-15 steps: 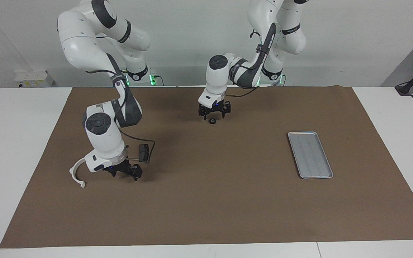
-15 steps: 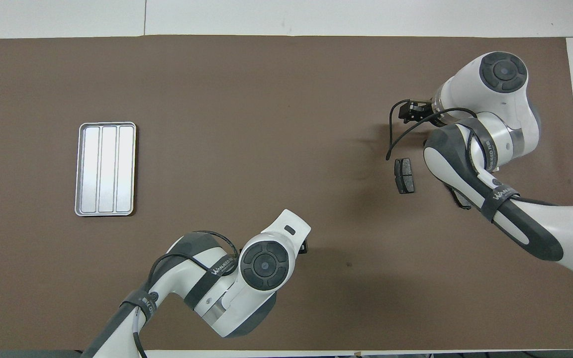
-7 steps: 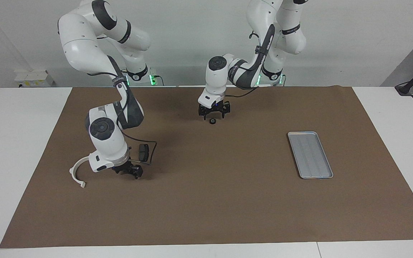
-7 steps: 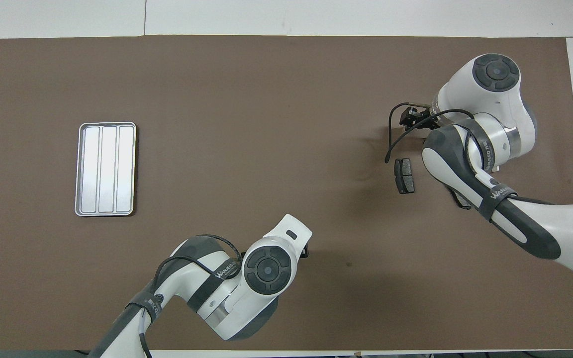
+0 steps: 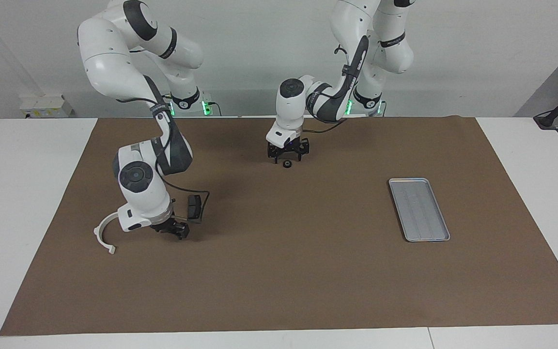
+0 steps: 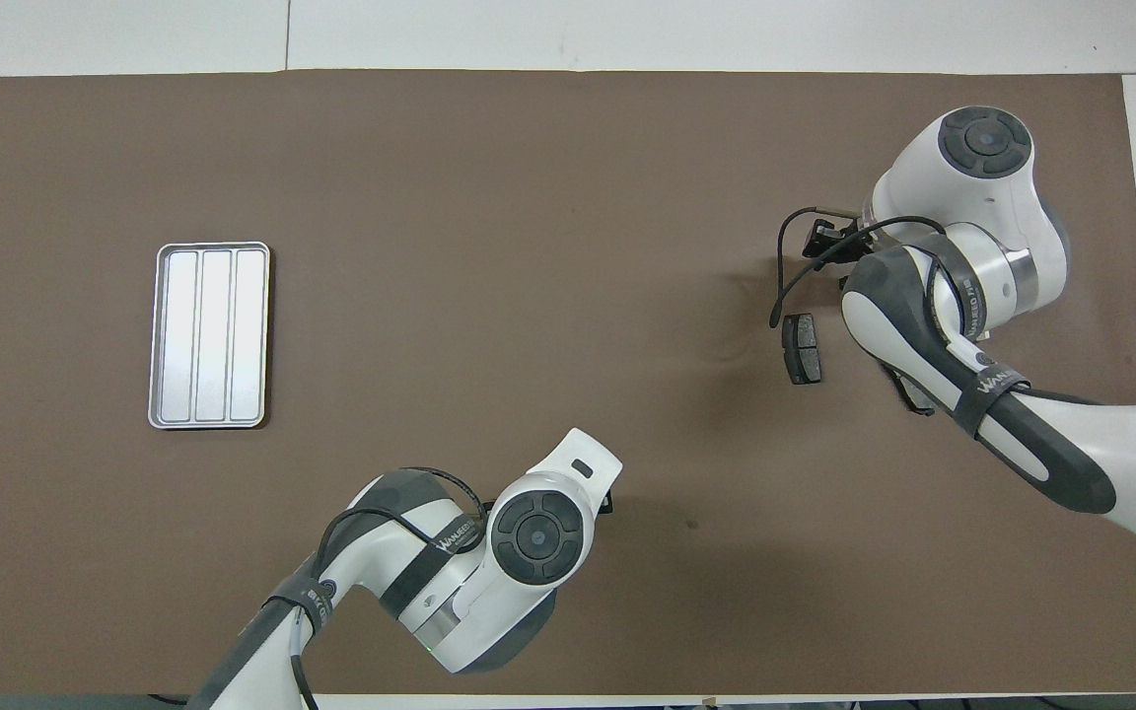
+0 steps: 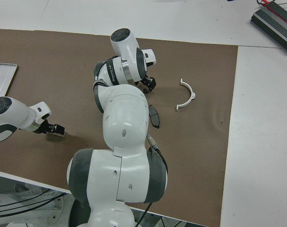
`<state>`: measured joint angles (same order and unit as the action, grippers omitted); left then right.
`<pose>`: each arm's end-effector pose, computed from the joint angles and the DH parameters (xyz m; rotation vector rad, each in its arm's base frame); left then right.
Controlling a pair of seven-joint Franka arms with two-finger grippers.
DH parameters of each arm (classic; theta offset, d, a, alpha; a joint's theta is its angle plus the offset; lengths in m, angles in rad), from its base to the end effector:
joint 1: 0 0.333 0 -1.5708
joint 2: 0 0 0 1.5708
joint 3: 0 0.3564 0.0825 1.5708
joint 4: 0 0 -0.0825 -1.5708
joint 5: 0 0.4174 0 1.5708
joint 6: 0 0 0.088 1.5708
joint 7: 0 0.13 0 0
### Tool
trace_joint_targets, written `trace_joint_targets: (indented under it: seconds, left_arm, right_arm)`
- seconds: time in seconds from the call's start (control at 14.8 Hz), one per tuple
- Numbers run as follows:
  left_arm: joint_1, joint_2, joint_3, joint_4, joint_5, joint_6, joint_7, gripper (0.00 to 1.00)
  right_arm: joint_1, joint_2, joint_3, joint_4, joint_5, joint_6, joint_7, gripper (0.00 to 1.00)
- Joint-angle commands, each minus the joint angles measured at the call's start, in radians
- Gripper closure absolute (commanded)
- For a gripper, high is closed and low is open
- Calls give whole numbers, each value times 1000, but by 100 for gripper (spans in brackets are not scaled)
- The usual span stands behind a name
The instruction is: Pick bearing gear from pile to tray
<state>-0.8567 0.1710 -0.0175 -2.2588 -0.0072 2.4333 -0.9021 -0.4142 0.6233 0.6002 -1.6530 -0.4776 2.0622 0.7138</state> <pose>0.3627 -0.4339 0.2783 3.1336 0.0527 -0.0058 0.7150 0.0492 0.2809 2.9958 -0.5351 -0.0678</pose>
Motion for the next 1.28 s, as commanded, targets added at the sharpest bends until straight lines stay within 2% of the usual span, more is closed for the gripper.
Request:
trace_joint_targets:
  seconds: [0.0,0.27,0.4,0.54,0.67,0.81,1.01,1.21]
  left_arm:
    - [-19,2,19,-10,0,24,-8,20]
    - [-18,4,19,-2,0,20,-8,65]
    - [-19,4,21,7,0,13,-8,79]
    - [-19,5,21,27,9,6,-6,82]
    - [-12,21,21,82,44,-58,-4,82]
    - [7,4,27,136,68,-134,5,82]
    - [118,-47,25,252,69,-274,115,82]
    - [263,-54,25,361,67,-384,271,82]
  right_arm:
    - [-12,1,10,-5,-12,-19,32,19]
    - [-14,1,10,-5,-12,-22,33,27]
    - [-14,1,10,-8,-12,-19,38,31]
    - [-14,1,10,-17,-12,-7,39,36]
    - [-14,1,12,-21,-12,-5,55,39]
    - [-14,0,12,-25,-12,-5,61,42]
    - [-14,-2,15,-33,-12,-1,65,53]
    - [-14,-10,15,-51,-10,1,78,61]
